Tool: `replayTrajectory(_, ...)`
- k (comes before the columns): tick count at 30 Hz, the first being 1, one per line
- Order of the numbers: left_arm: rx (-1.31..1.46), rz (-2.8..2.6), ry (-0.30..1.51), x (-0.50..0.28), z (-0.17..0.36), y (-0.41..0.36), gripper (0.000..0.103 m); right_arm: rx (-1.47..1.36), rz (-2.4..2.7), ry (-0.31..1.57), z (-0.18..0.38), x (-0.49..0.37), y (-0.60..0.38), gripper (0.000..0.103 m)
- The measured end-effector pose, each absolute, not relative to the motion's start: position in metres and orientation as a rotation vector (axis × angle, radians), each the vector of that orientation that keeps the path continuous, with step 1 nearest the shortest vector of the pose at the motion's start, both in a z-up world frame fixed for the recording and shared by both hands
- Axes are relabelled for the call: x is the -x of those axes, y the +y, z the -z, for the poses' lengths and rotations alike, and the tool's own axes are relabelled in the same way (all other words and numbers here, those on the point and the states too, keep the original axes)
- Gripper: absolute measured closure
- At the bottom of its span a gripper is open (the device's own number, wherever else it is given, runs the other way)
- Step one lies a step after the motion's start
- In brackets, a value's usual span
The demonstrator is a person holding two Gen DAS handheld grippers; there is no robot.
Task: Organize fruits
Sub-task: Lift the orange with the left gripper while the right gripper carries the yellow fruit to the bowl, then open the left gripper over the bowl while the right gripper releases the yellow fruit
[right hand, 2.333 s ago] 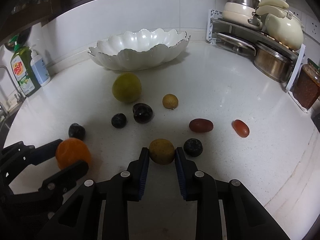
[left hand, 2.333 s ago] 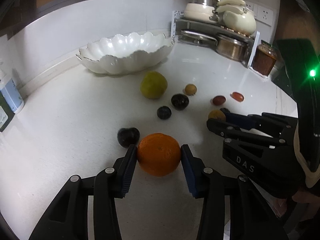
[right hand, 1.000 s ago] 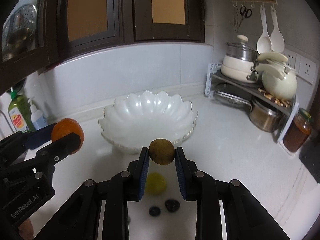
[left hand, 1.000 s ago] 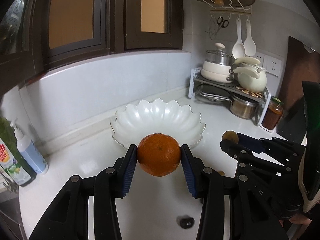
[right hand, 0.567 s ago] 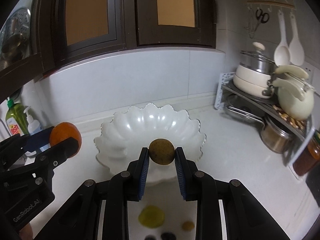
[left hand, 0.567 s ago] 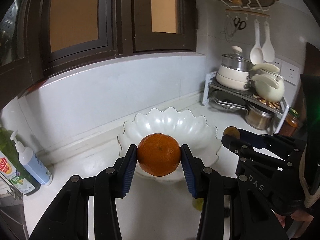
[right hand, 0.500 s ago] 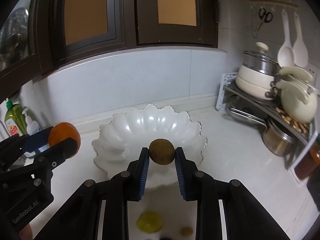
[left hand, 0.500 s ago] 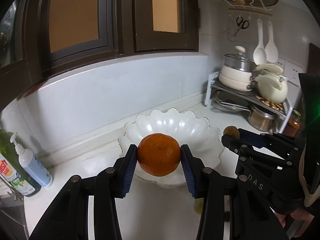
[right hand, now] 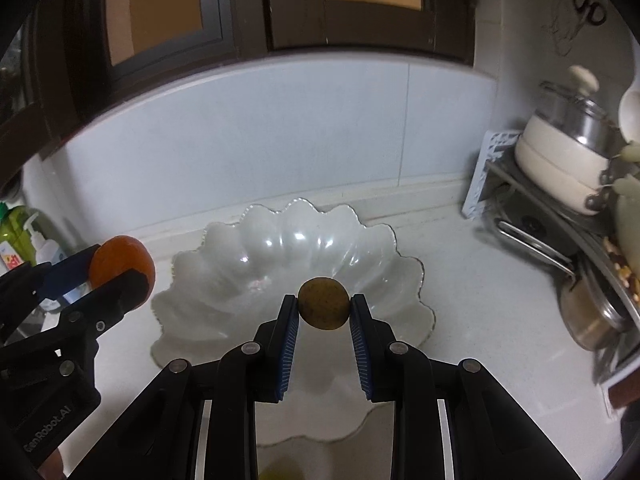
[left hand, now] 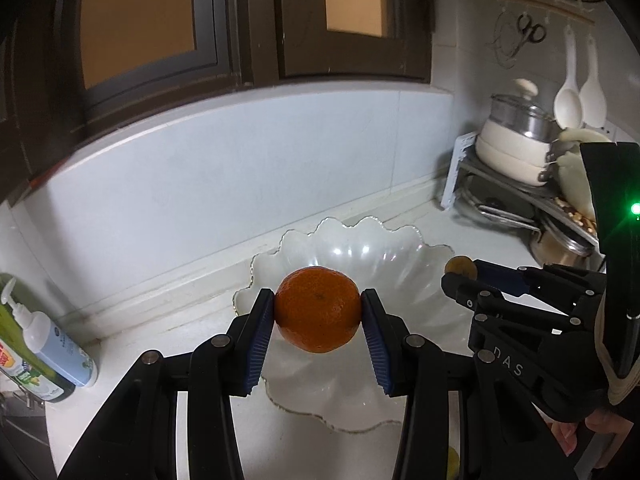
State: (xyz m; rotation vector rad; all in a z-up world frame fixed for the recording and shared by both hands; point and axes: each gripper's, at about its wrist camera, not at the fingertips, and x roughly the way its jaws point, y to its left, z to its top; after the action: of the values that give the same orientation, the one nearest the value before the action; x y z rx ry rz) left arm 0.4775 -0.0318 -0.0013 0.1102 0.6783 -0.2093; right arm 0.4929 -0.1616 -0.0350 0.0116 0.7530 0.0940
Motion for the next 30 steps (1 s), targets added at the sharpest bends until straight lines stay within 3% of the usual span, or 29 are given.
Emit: replayTrajectory(30,-0.137,0.186,0.993,-0.584,0.099,-0.053,0.059,0.027,-0.137,1.037,0.110,-0.584,-0.171,0.075)
